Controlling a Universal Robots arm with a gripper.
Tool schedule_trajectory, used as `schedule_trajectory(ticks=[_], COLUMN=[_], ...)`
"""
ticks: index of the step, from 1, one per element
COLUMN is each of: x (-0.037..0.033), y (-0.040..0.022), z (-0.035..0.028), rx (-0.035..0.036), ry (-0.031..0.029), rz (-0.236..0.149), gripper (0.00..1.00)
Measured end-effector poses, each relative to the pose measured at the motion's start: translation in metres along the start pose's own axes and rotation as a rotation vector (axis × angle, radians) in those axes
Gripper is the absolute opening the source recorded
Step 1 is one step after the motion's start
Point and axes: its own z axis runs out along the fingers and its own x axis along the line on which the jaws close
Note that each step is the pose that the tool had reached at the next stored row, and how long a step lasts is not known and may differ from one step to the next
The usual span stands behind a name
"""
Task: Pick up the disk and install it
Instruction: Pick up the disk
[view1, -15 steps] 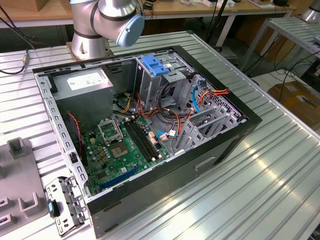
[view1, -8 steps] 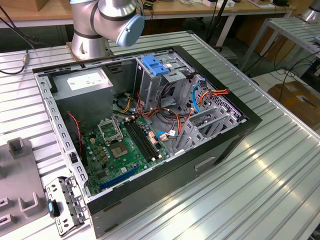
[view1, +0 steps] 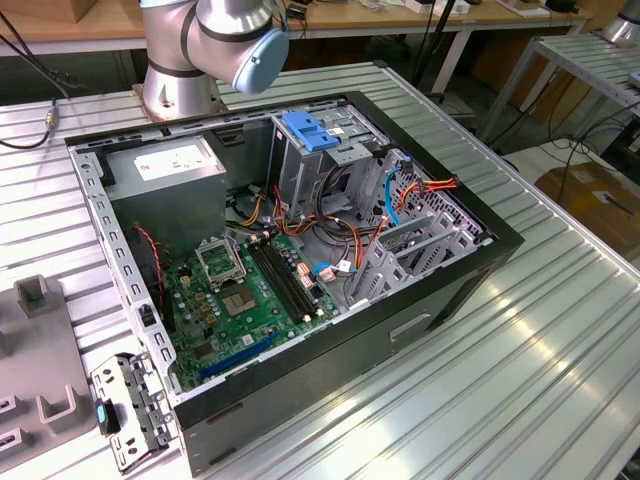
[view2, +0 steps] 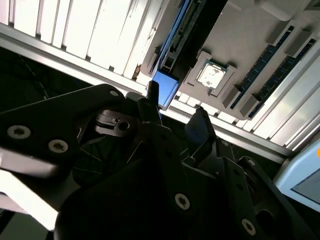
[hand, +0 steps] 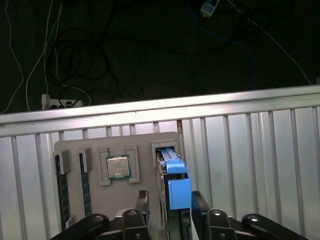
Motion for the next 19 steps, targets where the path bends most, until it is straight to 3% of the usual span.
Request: schedule_trajectory(ticks=[1, 2, 9, 14, 19], x=[0.0, 0.0, -0.0001, -0.0001, -0.0008], y=[0.0, 0.0, -0.0001, 0.0, 0.0], z=[0.0, 0.0, 0.0008, 0.0043, 0.0119], rx=[0.0, 0.0, 0.0002, 0.0001, 0.0], ry=[0.0, 0.0, -0.0001, 0.0, 0.0], rz=[0.0, 0.0, 0.0, 0.0, 0.0], gripper=[0.46, 0.52, 0.52, 0.52, 0.52])
